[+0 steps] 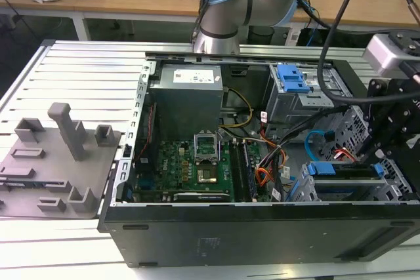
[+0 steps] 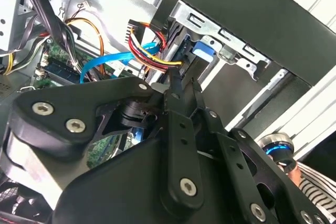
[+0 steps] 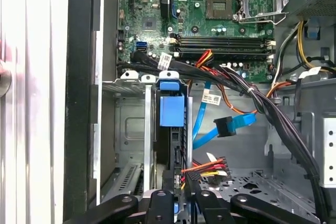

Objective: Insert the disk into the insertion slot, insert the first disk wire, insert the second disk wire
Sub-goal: 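Insert the first disk wire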

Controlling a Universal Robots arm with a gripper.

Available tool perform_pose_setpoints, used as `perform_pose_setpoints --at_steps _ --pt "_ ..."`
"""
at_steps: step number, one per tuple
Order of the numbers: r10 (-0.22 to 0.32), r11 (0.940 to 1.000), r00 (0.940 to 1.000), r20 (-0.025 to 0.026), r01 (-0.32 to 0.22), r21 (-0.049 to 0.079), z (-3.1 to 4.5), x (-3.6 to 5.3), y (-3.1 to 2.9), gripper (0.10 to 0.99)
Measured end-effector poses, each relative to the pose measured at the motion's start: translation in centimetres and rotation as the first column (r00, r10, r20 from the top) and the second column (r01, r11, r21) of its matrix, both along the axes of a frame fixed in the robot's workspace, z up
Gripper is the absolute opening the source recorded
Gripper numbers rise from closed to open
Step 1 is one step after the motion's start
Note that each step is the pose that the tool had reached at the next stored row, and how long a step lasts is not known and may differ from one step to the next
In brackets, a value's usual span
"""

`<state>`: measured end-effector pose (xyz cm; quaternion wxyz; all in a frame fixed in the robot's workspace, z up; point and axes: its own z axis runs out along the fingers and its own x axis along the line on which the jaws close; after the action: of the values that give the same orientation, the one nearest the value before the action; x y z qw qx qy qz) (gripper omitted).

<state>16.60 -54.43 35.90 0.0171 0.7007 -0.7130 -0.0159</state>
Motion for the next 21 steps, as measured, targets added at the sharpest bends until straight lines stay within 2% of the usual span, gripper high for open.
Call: perform_pose_setpoints --at_steps 2,7,10,12,21 --pt "0.0 1.0 1.0 0.0 0.0 0.0 0.25 0.0 0.0 0.235" --pt "0.0 1.0 1.0 0.0 0.0 0.0 1.45 0.0 0.0 0.235" --pt "0.0 1.0 1.0 0.0 0.0 0.0 1.52 0.0 0.0 0.235" --pt "0.0 1.0 1.0 0.0 0.0 0.0 1.52 0.0 0.0 0.106" --pt "0.0 1.0 1.0 0.0 0.0 0.0 1.47 0.0 0.0 0.106"
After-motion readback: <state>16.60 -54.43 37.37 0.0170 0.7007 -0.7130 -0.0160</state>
